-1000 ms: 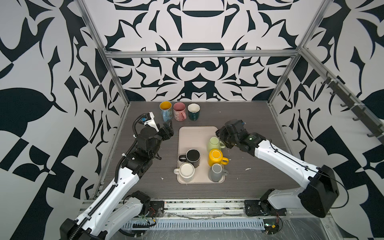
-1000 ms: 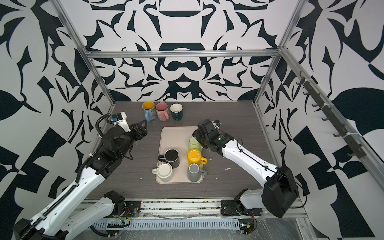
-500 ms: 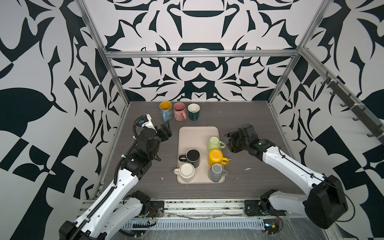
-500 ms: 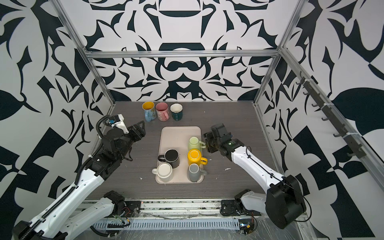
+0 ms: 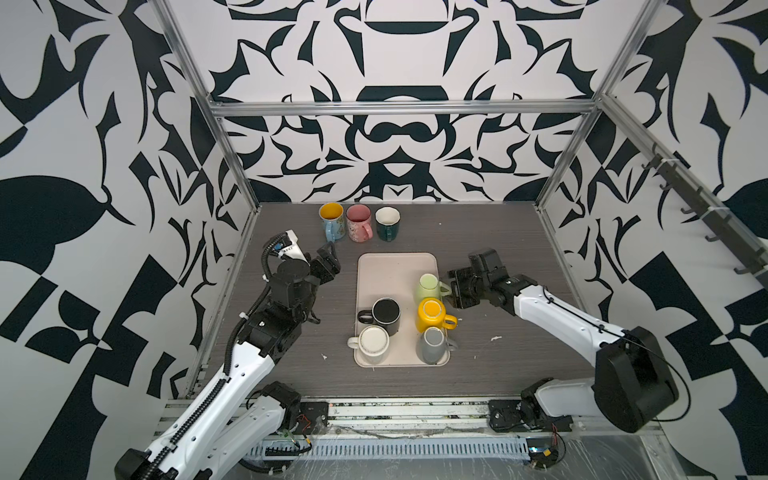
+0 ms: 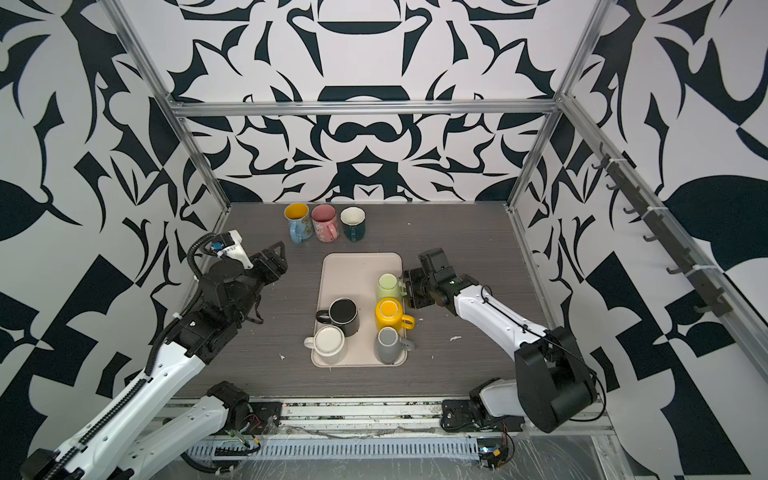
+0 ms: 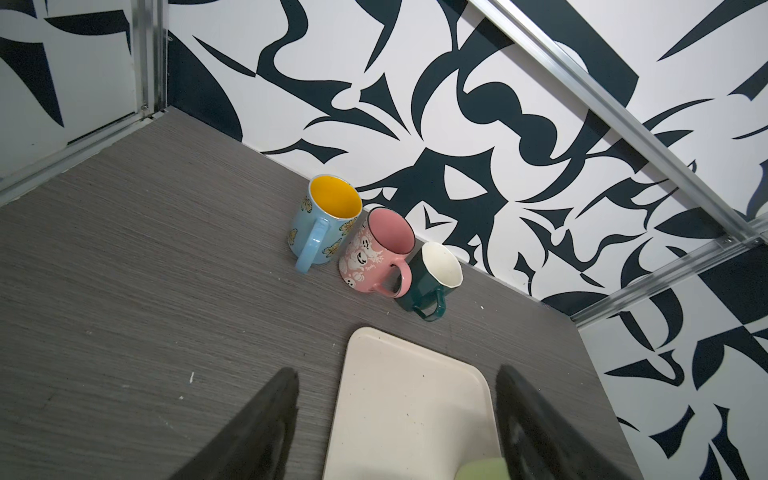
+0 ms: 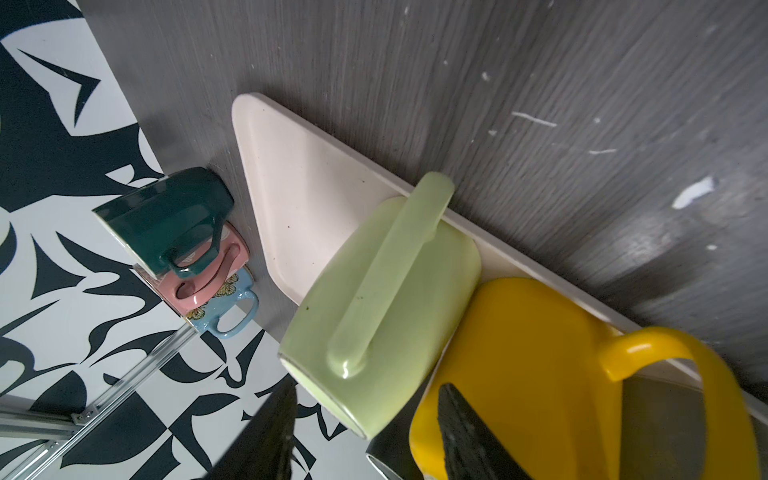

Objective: Turn the mug right side up
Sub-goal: 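Move the right gripper to the light-green mug on the tray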

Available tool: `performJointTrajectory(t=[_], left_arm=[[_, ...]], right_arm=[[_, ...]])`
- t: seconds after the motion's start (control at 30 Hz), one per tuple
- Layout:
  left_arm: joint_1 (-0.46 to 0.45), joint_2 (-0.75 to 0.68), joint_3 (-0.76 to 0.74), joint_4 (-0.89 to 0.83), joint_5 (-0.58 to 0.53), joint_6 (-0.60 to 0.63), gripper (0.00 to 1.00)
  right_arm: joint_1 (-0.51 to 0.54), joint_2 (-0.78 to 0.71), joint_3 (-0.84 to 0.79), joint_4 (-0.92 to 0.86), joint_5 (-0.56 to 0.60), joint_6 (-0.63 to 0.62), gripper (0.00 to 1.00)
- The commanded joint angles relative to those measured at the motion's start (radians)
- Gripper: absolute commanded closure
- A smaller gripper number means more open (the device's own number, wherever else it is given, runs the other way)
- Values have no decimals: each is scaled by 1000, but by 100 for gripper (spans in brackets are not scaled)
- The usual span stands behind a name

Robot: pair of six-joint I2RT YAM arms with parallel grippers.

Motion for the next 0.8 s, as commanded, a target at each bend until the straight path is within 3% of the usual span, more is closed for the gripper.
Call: performJointTrajectory(t=[0.0, 0.33, 0.77], left_arm=[[3, -4, 1, -19, -24, -14, 22], [3, -11, -4, -27, -42, -13, 22], [3, -12, -13, -31, -58, -2, 22]], right_arm=[[-23, 21, 13, 29, -40, 15, 42], [-54, 113, 69, 57, -85, -15, 44], [-58, 171, 75, 102, -119, -15, 60]])
